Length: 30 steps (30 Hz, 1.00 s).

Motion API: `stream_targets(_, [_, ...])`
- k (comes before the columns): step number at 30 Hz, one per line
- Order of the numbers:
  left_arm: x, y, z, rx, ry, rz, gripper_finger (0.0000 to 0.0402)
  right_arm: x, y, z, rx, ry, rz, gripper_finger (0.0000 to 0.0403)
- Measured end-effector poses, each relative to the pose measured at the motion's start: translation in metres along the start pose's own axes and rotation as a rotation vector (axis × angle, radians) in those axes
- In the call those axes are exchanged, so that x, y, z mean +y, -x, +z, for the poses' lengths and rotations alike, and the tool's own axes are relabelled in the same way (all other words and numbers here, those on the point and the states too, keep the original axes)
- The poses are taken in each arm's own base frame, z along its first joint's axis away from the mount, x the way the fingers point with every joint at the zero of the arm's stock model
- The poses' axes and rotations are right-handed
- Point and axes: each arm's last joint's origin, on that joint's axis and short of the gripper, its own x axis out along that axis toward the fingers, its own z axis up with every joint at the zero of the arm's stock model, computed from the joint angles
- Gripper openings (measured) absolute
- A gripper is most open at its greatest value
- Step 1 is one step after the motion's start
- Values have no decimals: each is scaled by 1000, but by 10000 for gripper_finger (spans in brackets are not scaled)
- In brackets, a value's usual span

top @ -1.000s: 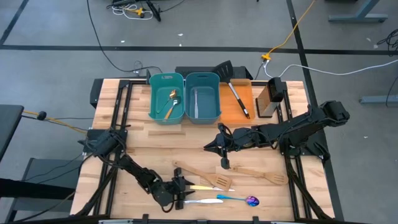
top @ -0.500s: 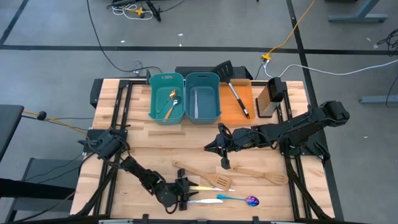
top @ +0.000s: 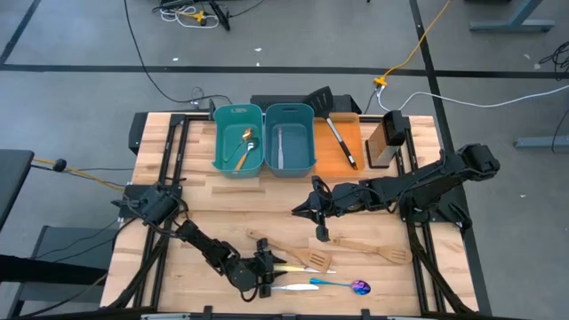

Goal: Pick & Place Kitchen Items
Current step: Put the yellow table knife into the blue bin

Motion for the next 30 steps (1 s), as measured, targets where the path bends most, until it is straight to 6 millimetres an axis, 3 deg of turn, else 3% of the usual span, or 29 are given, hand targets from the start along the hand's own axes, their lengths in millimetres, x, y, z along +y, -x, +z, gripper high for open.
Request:
stream_targets(14, [2,-5,-11,-2,40,13,155,0,0,-1,8,2,-1,45])
stream_targets(23, [2,-6,-12,11,52,-13,84,0,0,-1,8,5,-2,45])
stream_targets(30, [0,-4,-9,30,48,-53,84,0,0,-1,7,5,-2,45])
